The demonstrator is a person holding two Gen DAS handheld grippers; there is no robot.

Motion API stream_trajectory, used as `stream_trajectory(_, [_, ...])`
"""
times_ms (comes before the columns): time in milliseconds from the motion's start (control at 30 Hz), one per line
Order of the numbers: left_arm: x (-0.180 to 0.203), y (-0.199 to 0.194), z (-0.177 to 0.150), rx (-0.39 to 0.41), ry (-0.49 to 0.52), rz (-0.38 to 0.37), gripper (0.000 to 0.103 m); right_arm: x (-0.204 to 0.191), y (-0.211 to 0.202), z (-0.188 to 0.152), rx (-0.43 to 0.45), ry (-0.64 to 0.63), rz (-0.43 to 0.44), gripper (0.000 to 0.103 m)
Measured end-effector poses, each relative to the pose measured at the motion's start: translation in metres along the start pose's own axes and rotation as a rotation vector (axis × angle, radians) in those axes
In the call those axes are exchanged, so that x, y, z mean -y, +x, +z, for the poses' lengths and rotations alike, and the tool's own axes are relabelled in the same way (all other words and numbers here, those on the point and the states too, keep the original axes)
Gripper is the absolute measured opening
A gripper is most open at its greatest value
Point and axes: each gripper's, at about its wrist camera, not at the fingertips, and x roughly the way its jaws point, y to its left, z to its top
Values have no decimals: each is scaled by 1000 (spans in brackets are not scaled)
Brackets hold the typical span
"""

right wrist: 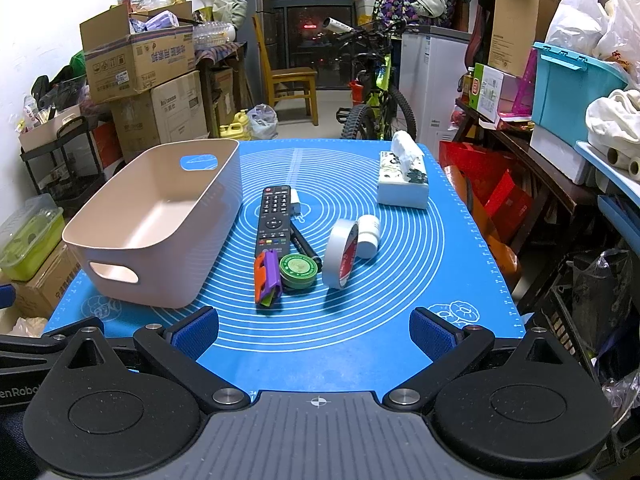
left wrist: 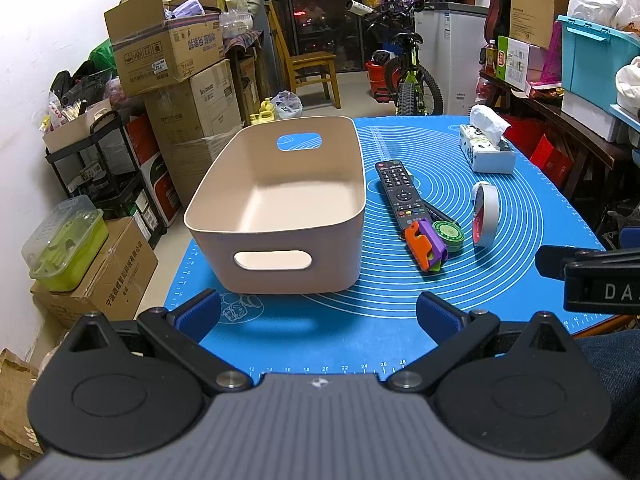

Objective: Organize rigid objects

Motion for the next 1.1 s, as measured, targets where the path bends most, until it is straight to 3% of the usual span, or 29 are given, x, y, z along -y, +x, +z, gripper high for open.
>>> stream_trajectory(1100, [0, 2, -1, -5, 12, -7, 102, -1, 1, 0, 0, 0, 0, 101])
